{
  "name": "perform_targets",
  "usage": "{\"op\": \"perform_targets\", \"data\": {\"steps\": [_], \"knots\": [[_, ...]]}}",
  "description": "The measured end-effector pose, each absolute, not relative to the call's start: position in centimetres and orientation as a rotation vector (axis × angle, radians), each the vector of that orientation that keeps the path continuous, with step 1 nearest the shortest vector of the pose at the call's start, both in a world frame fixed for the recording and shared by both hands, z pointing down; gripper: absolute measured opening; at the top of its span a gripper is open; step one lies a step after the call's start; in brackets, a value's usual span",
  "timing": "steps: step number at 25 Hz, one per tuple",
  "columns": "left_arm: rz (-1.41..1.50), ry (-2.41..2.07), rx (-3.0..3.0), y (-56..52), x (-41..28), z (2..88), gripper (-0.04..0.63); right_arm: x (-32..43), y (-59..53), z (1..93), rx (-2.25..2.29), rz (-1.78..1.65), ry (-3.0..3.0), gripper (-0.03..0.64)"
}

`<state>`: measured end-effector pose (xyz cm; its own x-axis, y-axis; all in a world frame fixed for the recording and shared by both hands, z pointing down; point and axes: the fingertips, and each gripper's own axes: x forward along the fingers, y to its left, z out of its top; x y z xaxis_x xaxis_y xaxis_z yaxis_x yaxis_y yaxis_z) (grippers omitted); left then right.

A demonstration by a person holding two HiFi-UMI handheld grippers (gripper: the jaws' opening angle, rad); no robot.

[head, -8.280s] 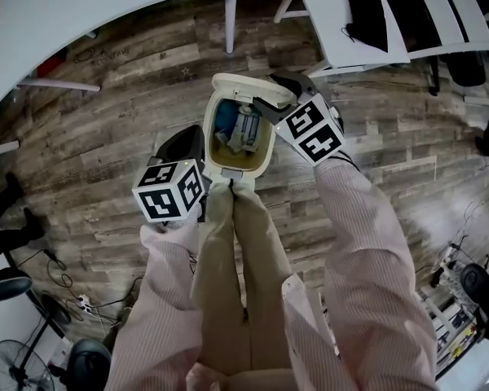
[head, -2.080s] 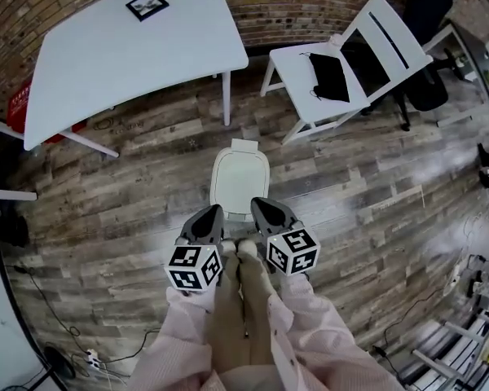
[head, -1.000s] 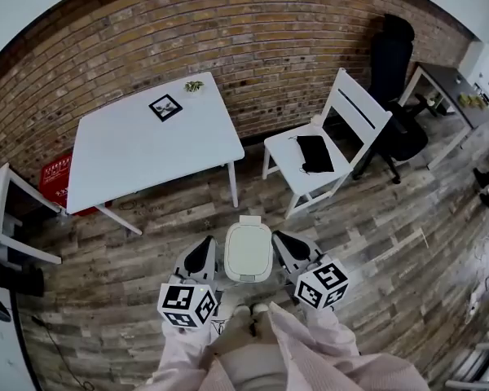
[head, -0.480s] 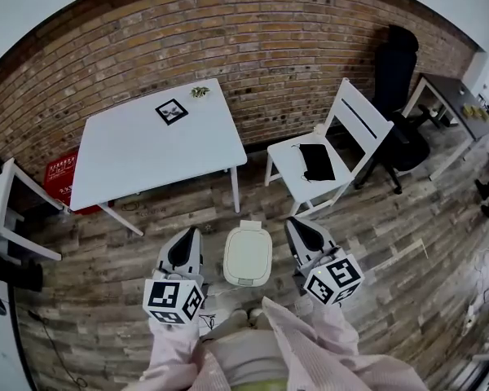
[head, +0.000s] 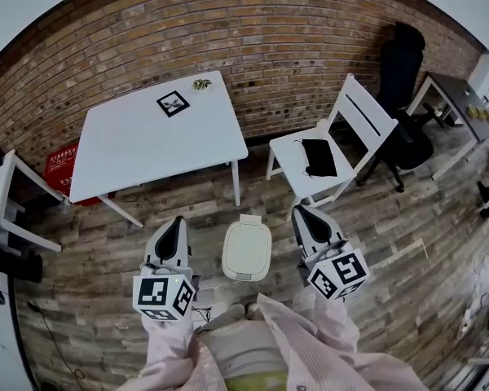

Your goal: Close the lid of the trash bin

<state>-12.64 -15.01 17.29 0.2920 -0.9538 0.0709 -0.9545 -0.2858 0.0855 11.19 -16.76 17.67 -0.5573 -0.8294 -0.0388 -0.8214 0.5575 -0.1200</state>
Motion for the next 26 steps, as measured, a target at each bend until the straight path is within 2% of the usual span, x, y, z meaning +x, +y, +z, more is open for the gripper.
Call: {"op": "perform_targets", "data": {"steps": [26], "knots": [[0.060,-1.783,2.406,-15.3,-12.5,19.1,-0.008,11.6,-16.4,18.4,-1.460,-0.148,2.677,0.003]]}}
